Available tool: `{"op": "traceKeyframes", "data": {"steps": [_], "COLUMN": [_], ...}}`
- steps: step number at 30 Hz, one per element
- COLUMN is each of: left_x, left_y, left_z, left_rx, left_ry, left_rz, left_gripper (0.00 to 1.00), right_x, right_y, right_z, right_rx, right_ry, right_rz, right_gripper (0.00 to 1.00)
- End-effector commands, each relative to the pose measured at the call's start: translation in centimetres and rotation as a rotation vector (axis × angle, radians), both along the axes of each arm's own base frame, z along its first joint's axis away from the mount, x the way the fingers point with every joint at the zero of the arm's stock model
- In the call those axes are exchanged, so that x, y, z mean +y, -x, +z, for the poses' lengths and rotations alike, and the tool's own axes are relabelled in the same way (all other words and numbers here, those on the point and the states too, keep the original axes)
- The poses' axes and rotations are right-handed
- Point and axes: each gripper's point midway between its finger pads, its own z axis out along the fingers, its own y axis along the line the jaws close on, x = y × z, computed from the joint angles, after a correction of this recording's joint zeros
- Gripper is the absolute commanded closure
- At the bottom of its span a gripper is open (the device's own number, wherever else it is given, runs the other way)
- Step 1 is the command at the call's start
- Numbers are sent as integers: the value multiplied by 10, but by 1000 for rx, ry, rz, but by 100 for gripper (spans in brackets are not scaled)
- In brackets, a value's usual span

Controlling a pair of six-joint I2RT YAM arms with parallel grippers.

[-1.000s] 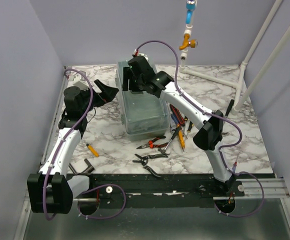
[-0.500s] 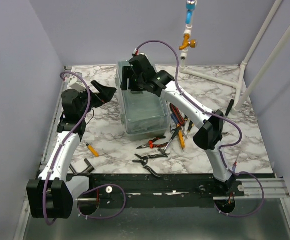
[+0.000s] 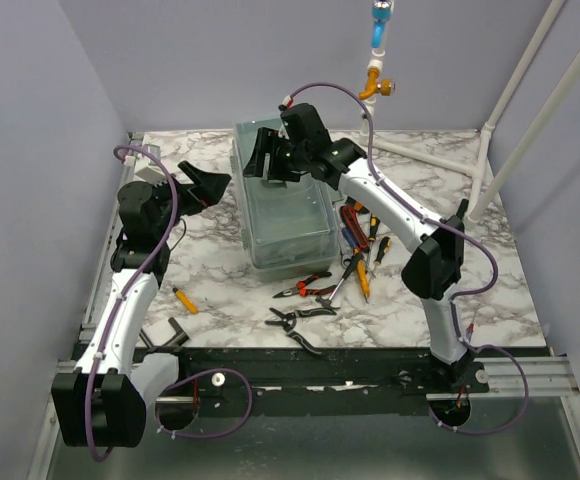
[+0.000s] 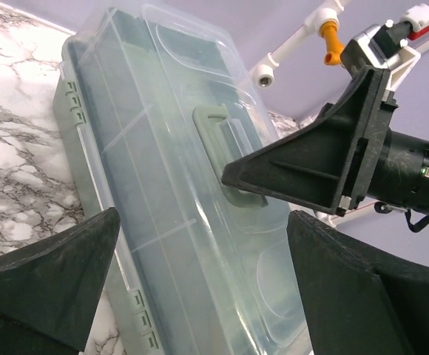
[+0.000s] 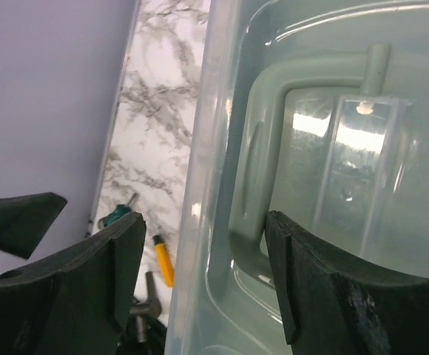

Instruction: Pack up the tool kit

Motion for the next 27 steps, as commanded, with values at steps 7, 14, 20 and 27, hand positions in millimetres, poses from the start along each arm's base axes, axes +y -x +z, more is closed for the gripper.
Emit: {"op": "traceKeyframes", "data": {"steps": [7,14,20,27], "left_x": [-23,-34,-33,-15], "left_y": [-11,-29,-36,-31], "left_z": [20,33,36,35], "left_rx": [-6,6,6,-29], "left_ry": [84,129,143,109], "left_rz": [-142,-190,-176,-51], "left_gripper": [2,5,6,5], "right_x": [1,-4,-17,-47], "right_y": [36,37,17,-14], "right_z": [45,45,38,31], "right_rx": [178,214,151,-36], "right_ry": [-396,-497,-360,-37], "right_rz": [214,272,164,-50], "right_gripper": [28,29,30,29]}}
